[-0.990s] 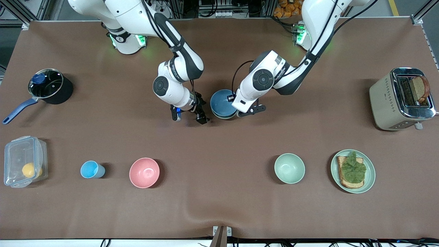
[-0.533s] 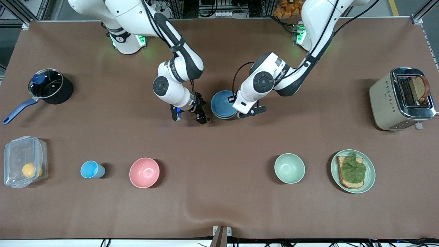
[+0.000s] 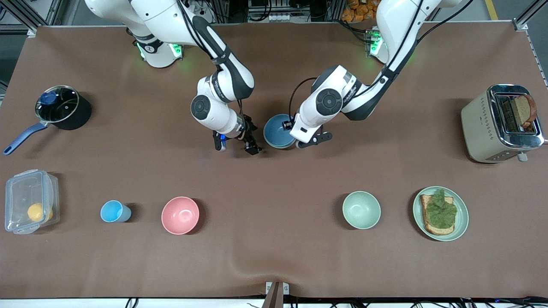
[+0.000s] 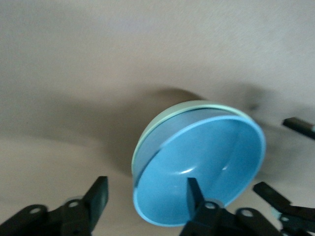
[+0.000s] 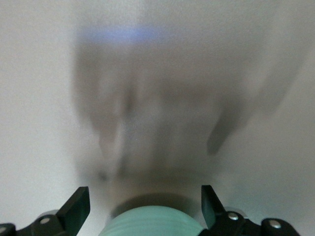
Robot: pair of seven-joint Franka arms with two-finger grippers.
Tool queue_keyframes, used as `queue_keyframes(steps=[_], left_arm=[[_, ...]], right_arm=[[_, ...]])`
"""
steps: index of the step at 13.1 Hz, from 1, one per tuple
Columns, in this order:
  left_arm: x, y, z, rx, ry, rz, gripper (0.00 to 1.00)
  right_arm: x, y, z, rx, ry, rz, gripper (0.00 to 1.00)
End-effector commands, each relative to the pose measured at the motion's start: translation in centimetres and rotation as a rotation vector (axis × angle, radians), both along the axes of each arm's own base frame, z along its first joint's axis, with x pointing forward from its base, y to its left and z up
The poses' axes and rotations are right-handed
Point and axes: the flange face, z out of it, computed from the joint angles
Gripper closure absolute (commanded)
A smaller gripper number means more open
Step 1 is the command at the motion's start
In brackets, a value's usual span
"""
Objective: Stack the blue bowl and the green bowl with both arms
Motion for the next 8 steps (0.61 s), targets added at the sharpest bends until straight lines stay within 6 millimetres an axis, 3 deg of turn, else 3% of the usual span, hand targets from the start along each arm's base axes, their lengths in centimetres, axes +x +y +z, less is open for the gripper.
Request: queue_keyframes(steps=[1, 2, 5, 8], left_arm=[[2.4, 1.3, 6.2, 0.018, 0.004, 0.021, 0.0], [3.5, 2.0, 8.6, 0.025, 0.008, 0.02, 0.0], [8.0, 7.3, 16.6, 0.053, -0.039, 0.042, 0.0], [10.2, 11.4, 21.8, 0.164, -0.126, -0.035, 0.0]], right_arm=[[0.0, -0.9, 1.6, 0.019, 0.025, 0.01, 0.0], [0.2, -1.9, 2.2, 0.02, 0.017, 0.016, 0.0], [0.2, -5.8, 2.8, 0.032, -0.011, 0.133, 0.0], [1.4, -8.8, 4.7, 0.043, 0.041, 0.186, 0.0]])
